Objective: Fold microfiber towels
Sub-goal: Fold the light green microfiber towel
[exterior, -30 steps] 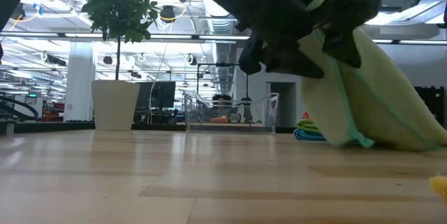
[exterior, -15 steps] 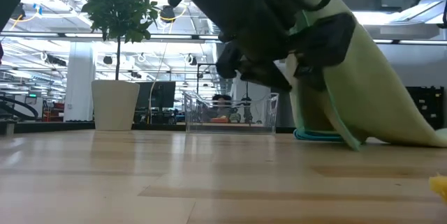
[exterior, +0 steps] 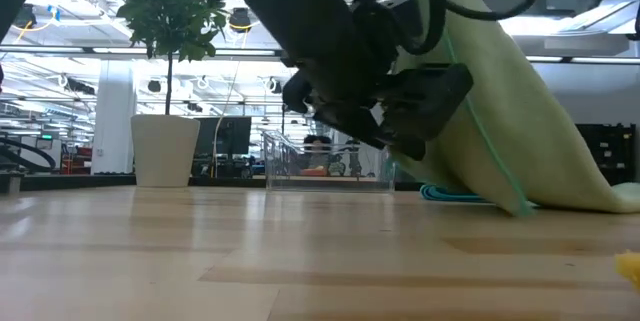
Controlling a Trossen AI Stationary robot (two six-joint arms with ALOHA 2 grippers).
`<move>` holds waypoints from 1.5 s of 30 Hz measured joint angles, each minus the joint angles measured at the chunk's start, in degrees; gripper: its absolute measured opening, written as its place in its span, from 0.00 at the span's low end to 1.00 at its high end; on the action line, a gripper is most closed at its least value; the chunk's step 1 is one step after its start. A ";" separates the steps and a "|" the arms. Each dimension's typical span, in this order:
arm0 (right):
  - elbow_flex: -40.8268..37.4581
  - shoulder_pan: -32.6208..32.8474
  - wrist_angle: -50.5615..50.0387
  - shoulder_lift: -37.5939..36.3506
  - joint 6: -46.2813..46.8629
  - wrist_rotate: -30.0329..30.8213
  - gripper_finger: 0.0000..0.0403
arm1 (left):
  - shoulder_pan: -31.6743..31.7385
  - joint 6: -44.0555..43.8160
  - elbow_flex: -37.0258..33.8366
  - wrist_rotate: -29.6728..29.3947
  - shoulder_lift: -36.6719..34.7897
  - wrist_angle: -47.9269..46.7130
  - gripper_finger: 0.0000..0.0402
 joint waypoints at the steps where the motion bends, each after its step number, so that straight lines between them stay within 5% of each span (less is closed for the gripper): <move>1: 0.00 -0.16 -0.02 0.00 -0.27 0.02 0.06 | -0.81 -0.42 -0.01 0.24 0.00 -0.40 0.57; 10: 0.00 -0.24 0.00 0.00 -1.43 0.13 0.05 | -7.02 -14.48 0.01 -8.77 -0.11 -12.48 0.57; 15: -0.02 -0.24 0.02 0.00 -1.41 0.13 0.06 | -8.35 -17.58 0.02 -14.17 -0.11 -9.13 0.57; 35: -0.03 -0.20 -0.02 0.00 -1.88 0.02 0.06 | -2.80 -11.13 -0.01 -10.61 0.09 4.57 0.57; 40: -0.04 -0.25 -0.04 0.00 -2.34 0.02 0.06 | -0.27 -7.14 0.01 -3.65 0.38 10.54 0.59; 45: -0.07 -0.24 -0.15 0.00 -2.42 0.02 0.05 | 1.64 -9.11 -0.03 -3.60 1.46 9.20 0.60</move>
